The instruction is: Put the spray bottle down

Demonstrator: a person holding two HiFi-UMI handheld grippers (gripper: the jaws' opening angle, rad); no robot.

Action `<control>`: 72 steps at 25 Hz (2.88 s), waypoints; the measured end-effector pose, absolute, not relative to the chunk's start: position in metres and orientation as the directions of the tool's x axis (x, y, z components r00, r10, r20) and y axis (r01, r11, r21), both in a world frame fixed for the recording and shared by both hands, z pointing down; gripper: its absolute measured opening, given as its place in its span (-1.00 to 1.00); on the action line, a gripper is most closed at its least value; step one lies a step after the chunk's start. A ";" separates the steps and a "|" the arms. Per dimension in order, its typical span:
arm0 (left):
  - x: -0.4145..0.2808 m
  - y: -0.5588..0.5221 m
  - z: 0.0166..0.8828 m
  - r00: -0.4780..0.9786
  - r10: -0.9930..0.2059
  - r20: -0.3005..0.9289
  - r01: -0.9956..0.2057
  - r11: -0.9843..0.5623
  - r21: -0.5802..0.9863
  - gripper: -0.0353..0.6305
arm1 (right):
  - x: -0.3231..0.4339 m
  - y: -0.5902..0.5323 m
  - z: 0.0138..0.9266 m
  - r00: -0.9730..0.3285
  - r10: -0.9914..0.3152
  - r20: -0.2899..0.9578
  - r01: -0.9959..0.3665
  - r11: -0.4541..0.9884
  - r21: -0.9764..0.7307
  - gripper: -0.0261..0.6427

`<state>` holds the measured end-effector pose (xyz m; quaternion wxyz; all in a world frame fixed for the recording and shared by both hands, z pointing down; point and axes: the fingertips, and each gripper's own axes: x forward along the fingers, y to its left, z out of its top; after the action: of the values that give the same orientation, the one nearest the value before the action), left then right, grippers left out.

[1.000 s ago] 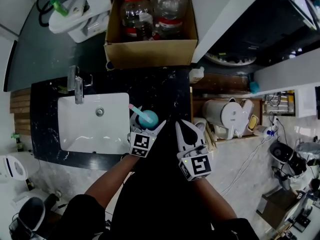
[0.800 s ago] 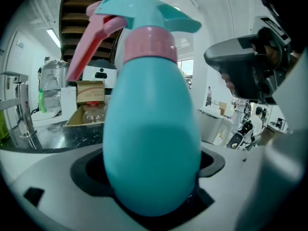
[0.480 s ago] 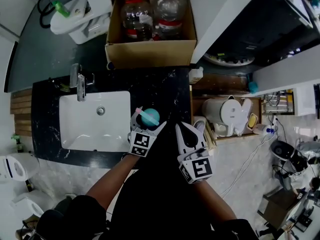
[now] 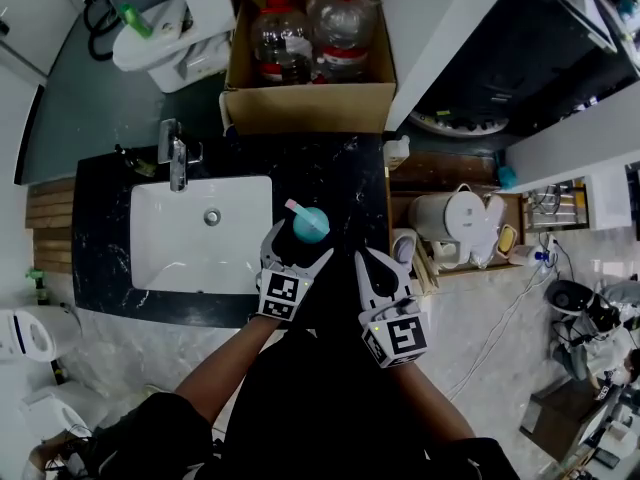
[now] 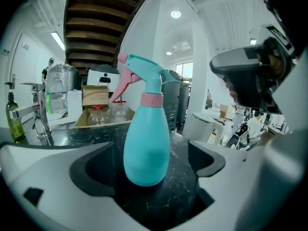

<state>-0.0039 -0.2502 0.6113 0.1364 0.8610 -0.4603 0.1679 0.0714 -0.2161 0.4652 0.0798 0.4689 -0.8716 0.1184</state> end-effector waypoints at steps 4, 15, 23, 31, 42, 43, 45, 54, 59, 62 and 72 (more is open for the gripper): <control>-0.009 -0.231 0.593 0.521 -0.763 0.381 -0.844 -0.528 0.098 0.53 | 0.069 -0.202 0.462 -0.544 -0.803 0.241 -0.838 0.531 -0.125 -0.87; -0.010 -0.161 0.542 0.616 -0.738 0.277 -0.782 -0.615 0.099 0.52 | 0.060 -0.151 0.444 -0.495 -0.843 0.212 -0.869 0.483 -0.109 -0.88; -0.014 -0.119 0.484 0.613 -0.768 0.183 -0.790 -0.599 0.130 0.43 | 0.048 -0.112 0.425 -0.507 -0.846 0.167 -0.862 0.501 -0.080 -0.87; -0.023 -0.074 0.474 0.626 -0.753 0.204 -0.777 -0.583 0.236 -0.71 | 0.050 -0.074 0.423 -0.504 -0.850 0.156 -0.864 0.493 -0.102 -0.87; -0.015 -0.033 0.433 0.604 -0.789 0.111 -0.796 -0.593 0.118 -0.86 | 0.035 -0.036 0.390 -0.539 -0.841 0.042 -0.838 0.531 -0.127 -0.88; -0.015 -0.032 0.431 0.602 -0.792 0.105 -0.798 -0.593 0.106 -0.86 | 0.037 -0.036 0.388 -0.526 -0.849 0.039 -0.847 0.519 -0.117 -0.88; -0.017 -0.030 0.426 0.585 -0.805 0.100 -0.810 -0.578 0.096 -0.86 | 0.043 -0.036 0.390 -0.491 -0.869 0.060 -0.869 0.485 -0.096 -0.88; -0.034 -0.033 0.410 0.528 -0.845 0.081 -0.848 -0.519 0.107 -0.86 | 0.033 -0.030 0.393 -0.471 -0.877 0.090 -0.881 0.474 0.005 -0.88; -0.032 -0.034 0.411 0.535 -0.842 0.070 -0.842 -0.523 0.134 -0.86 | 0.030 -0.029 0.386 -0.472 -0.879 0.066 -0.880 0.475 0.031 -0.88; -0.028 -0.036 0.415 0.541 -0.837 0.086 -0.838 -0.526 0.147 -0.86 | 0.031 -0.028 0.384 -0.469 -0.881 0.057 -0.881 0.472 0.039 -0.88; -0.007 -0.037 0.417 0.594 -0.802 0.065 -0.801 -0.582 0.138 -0.86 | 0.043 -0.030 0.384 -0.432 -0.900 0.057 -0.899 0.435 0.058 -0.88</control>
<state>-0.0073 -0.0365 0.4166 0.0765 0.8895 -0.4506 -0.0022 0.0428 -0.0299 0.3837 0.0397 0.5316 -0.8460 -0.0094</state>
